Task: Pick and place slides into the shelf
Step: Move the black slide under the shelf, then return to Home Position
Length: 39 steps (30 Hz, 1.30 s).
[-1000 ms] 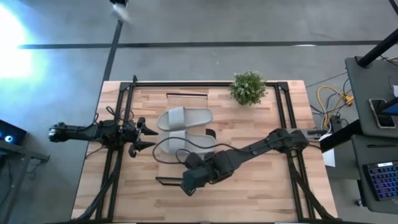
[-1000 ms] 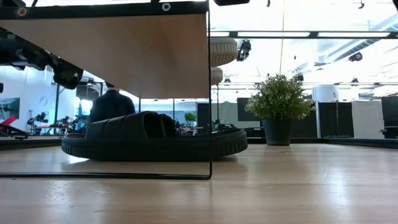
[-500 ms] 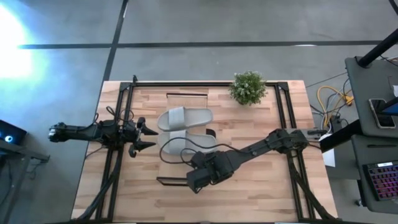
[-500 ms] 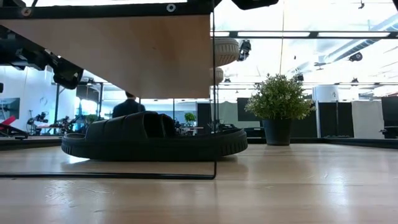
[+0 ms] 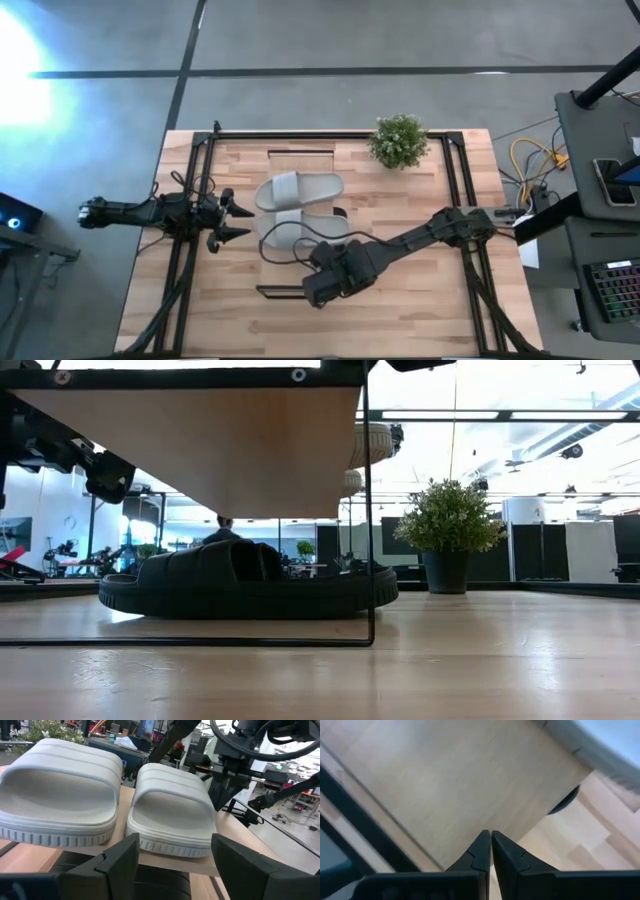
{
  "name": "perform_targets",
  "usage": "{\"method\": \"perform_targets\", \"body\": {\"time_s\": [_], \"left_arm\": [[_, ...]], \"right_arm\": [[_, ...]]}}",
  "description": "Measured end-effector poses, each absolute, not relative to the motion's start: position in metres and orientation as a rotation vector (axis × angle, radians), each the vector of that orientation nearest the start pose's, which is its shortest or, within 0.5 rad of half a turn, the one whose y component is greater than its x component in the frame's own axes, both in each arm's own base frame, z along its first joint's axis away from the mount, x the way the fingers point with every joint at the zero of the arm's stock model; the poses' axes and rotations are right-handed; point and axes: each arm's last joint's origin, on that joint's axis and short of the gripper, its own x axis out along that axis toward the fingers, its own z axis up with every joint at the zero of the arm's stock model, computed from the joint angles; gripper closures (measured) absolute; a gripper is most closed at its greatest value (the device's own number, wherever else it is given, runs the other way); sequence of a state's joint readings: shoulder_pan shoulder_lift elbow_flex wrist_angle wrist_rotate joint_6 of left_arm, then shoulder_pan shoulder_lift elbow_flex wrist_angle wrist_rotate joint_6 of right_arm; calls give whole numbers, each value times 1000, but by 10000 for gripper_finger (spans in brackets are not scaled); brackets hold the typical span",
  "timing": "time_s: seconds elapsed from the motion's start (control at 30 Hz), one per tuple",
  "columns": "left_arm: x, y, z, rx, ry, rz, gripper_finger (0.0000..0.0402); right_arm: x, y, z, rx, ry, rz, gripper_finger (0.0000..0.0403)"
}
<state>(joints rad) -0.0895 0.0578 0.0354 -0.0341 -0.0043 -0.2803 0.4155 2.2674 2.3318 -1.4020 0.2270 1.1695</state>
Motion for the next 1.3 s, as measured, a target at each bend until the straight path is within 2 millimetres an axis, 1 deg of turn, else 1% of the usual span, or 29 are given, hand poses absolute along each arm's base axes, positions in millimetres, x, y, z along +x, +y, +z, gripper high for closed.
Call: {"method": "perform_targets", "body": {"time_s": [0.13, 0.23, 0.33, 0.4, 0.43, 0.5, 0.57, 0.6, 0.67, 0.8, 0.87, 0.9, 1.0, 1.07, 1.13, 1.23, 1.3], "left_arm": [[99, -9, 168, -277, 69, -77, 169], [99, -9, 168, -278, 69, -76, 169], [99, -9, 168, -278, 69, -77, 168], [99, -9, 168, -277, 69, -77, 169], [99, -9, 168, -278, 69, -77, 169], [99, -9, 168, -277, 69, -77, 169], [99, -9, 167, -277, 69, -77, 168], [99, -9, 167, -278, 69, -76, 169], [99, -9, 167, -278, 69, -78, 169], [99, -9, 167, -277, 69, -77, 168], [99, -9, 167, -277, 69, -77, 169], [99, -9, 167, -277, 69, -77, 168], [99, -9, 168, -277, 69, -77, 169], [99, -9, 167, -277, 69, -77, 169], [99, -9, 167, -277, 69, -76, 168], [99, -9, 167, -277, 69, -76, 169], [99, -9, 167, -277, 69, -76, 168]], "right_arm": [[418, 176, 295, 567, 1076, -602, 392], [415, 174, 310, 573, 985, -598, 392], [408, 175, 332, 573, 859, -596, 392], [401, 178, 351, 565, 740, -574, 392], [398, 180, 361, 555, 691, -543, 392], [394, 185, 383, 528, 618, -423, 392], [391, 190, 398, 484, 603, -281, 392], [389, 190, 400, 464, 603, -257, 392], [384, 187, 401, 447, 616, -281, 392], [379, 181, 413, 648, 559, -340, 392], [377, 185, 419, 665, 523, -311, 392], [376, 189, 421, 631, 514, -278, 392], [385, 200, 418, 566, 498, -174, 392], [394, 205, 420, 544, 477, -32, 392], [405, 206, 426, 519, 410, 115, 392], [416, 199, 427, 482, 375, 215, 392], [421, 190, 423, 456, 402, 204, 392]]}}
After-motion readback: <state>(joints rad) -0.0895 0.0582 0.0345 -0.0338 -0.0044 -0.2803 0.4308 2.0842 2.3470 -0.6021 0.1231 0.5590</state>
